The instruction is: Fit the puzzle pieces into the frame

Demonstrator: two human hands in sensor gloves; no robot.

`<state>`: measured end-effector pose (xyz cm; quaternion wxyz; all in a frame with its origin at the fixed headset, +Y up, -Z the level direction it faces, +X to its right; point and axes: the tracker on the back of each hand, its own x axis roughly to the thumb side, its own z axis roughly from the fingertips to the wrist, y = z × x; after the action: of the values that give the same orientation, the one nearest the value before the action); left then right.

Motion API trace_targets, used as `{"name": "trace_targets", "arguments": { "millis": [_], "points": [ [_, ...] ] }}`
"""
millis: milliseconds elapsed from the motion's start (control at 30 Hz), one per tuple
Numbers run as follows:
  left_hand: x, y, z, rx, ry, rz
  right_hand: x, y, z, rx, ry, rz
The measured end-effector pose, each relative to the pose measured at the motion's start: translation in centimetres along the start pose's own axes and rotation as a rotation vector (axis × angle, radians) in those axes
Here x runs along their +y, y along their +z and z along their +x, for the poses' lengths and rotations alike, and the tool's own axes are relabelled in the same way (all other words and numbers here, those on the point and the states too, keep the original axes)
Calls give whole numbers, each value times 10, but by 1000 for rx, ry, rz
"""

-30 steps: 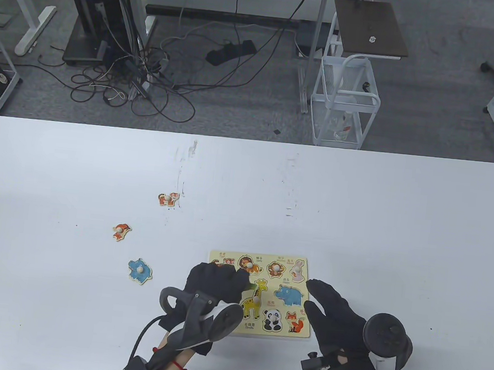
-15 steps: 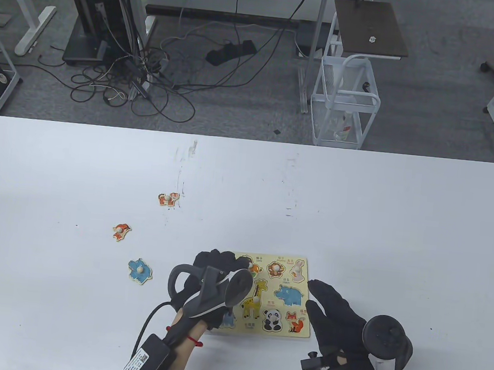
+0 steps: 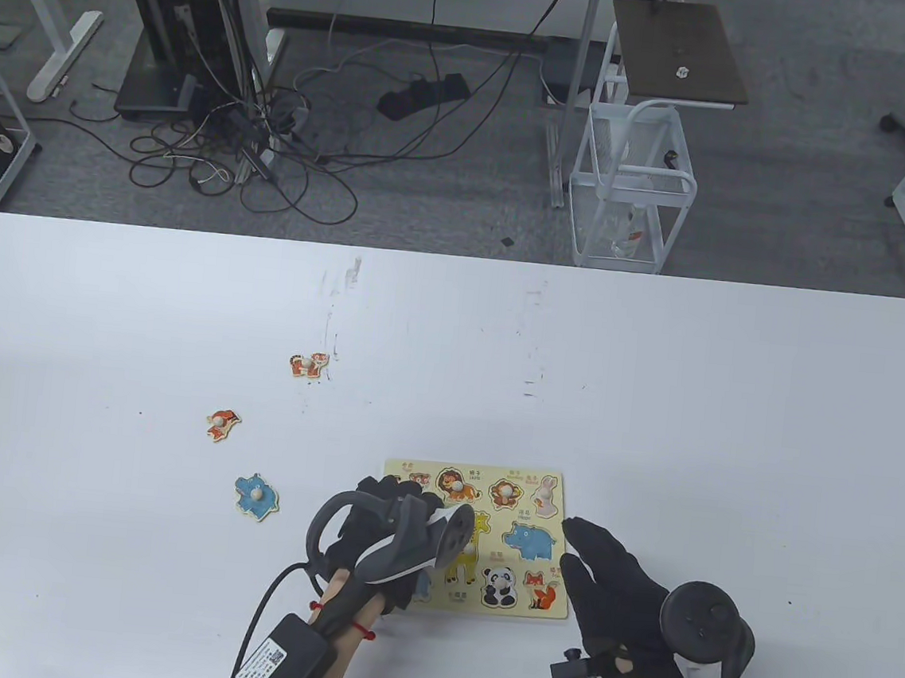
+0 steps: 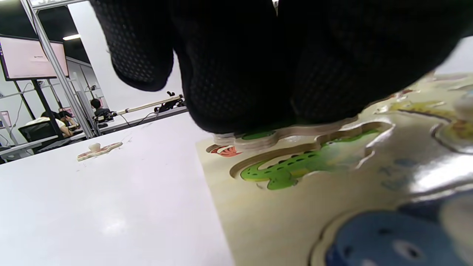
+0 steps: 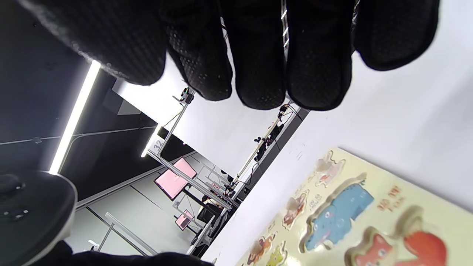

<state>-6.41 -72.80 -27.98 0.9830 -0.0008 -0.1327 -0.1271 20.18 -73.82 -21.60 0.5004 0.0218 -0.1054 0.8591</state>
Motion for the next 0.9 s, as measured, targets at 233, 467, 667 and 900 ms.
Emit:
{"name": "trace_targets", "arguments": {
  "millis": [233,467,667,900],
  "points": [
    [-4,-2,6,1,-60,-32,1,1,4,-23,9,1],
    [-3,-3,11,-5,-72,-39,2,2,4,-27,16,9],
    [-3,-3,14,-13,-79,-35,2,2,4,-25,17,12],
    [0,-3,14,-8,-94,-41,3,3,6,-34,26,14]
  ]
}}
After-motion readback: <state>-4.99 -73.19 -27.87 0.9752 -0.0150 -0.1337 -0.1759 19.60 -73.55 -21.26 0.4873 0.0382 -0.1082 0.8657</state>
